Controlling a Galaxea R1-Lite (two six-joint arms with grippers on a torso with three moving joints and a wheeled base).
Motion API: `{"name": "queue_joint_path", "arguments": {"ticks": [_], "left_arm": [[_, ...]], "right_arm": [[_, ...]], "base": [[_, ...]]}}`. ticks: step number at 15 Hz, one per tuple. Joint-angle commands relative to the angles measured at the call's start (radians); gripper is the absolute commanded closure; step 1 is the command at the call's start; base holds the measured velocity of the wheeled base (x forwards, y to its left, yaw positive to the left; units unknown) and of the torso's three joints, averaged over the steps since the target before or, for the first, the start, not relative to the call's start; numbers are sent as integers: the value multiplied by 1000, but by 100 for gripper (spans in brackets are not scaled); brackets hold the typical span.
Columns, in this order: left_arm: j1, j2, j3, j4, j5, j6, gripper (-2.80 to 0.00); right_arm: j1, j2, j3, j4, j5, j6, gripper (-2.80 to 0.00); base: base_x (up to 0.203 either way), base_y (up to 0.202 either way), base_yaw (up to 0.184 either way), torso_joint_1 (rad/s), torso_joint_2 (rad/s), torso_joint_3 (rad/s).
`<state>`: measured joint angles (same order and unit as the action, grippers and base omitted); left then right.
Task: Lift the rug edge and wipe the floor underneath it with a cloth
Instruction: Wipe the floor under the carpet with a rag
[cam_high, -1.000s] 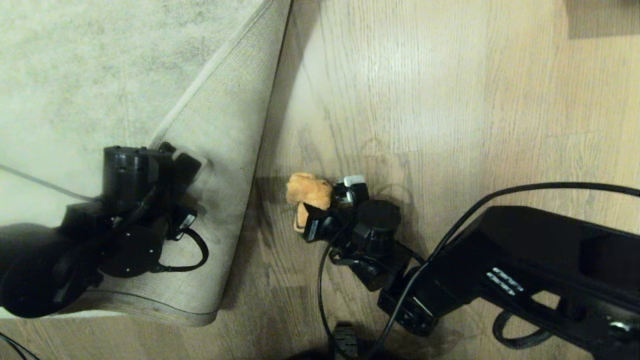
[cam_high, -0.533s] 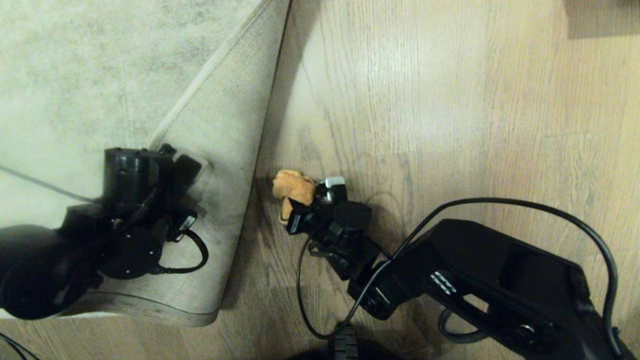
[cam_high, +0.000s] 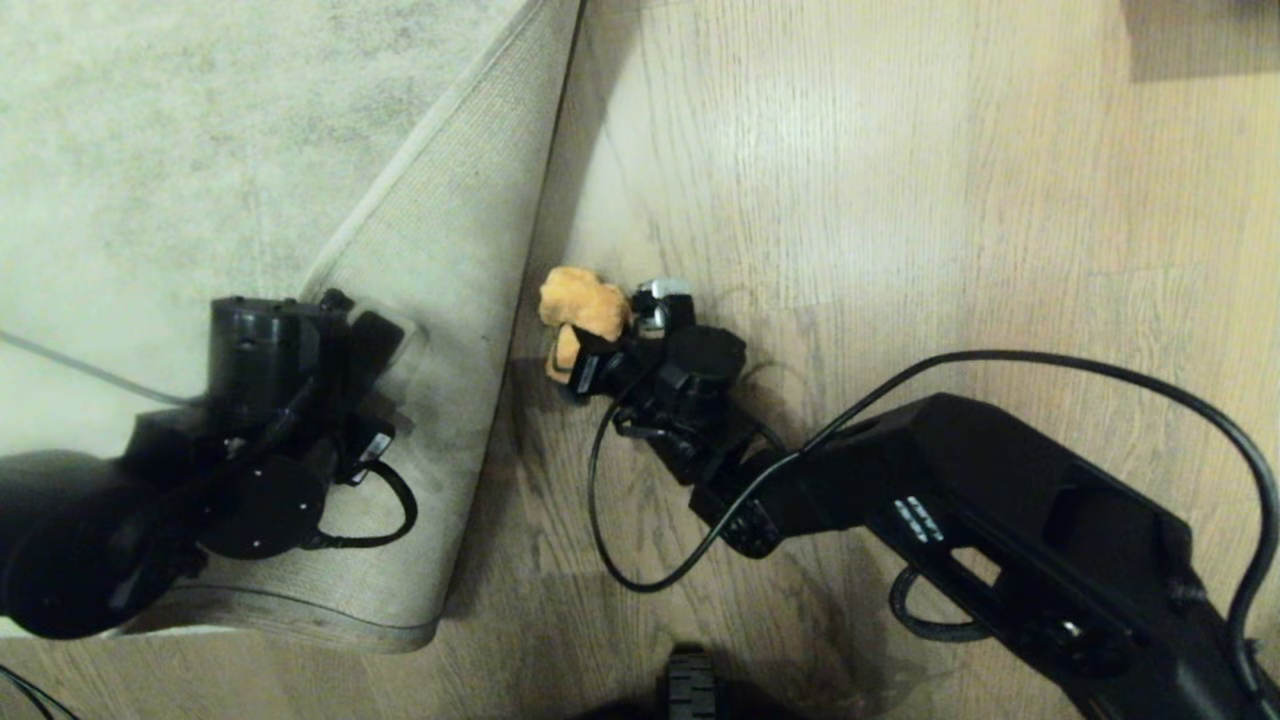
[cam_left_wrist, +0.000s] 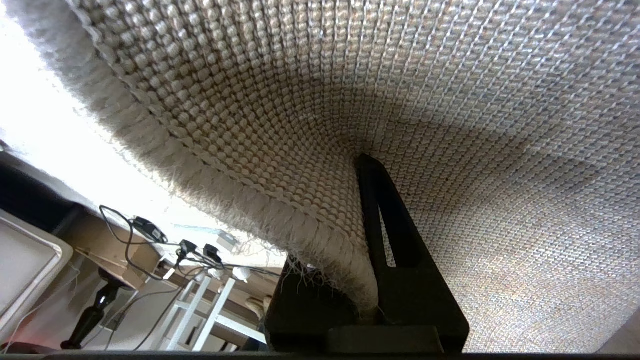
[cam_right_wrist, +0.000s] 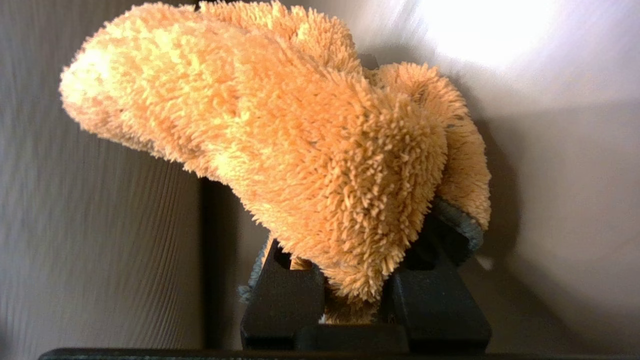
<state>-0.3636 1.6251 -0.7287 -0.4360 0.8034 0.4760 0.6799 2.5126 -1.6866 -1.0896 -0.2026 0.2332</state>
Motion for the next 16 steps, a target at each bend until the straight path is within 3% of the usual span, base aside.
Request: {"name": "queue_joint_path", "arguments": {"ticks": [1, 9, 13, 16], "left_arm": [[0, 1, -1, -3, 5, 3, 0], [-3, -1, -3, -3, 5, 3, 0], [-3, -1, -3, -3, 6, 1, 0], [-5, -2, -9, -3, 5, 1, 0]], "right_arm": [[-27, -86, 16, -2, -14, -4, 0], [-7, -384, 432, -71, -12, -31, 0], [117, -441, 655, -136, -9, -22, 0], [192, -349, 687, -186, -9, 31, 0]], "base": [[0, 0, 0, 0, 0, 0], [0, 0, 0, 0, 0, 0], [0, 0, 0, 0, 0, 0], [0, 0, 0, 0, 0, 0]]}}
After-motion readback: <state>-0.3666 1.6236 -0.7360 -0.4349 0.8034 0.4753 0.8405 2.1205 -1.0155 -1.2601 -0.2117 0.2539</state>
